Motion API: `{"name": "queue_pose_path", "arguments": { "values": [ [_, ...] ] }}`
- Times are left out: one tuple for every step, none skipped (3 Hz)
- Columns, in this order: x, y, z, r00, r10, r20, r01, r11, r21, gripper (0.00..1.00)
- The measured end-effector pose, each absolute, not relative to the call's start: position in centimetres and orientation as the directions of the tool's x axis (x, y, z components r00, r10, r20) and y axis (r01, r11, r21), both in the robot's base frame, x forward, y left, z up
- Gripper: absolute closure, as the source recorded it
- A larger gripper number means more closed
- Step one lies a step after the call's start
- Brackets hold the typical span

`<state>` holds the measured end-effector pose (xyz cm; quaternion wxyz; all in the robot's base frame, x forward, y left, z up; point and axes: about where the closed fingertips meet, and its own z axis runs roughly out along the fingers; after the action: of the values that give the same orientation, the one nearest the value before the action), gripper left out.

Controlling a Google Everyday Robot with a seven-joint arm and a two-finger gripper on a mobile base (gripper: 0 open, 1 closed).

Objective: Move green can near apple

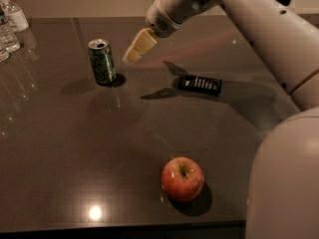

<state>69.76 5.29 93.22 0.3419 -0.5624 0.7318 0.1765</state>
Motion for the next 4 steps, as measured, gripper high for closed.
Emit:
{"name": "queue_pose_path", "arguments": {
  "values": [
    [69.8, 8.7, 93.5, -0.102, -0.693, -0.713, -0.956, 0.266, -0.122, 0.00],
    [68.7, 12.6, 93.9, -0.052, -0.682, -0.729, -0.972, 0.203, -0.120, 0.00],
    [68.0, 17.1, 91.9, -0.024, -0.690, -0.724, -0.987, 0.132, -0.093, 0.00],
    [68.2, 17.5, 91.2, -0.025, -0.695, -0.718, -0.988, 0.125, -0.086, 0.00]
  ]
}}
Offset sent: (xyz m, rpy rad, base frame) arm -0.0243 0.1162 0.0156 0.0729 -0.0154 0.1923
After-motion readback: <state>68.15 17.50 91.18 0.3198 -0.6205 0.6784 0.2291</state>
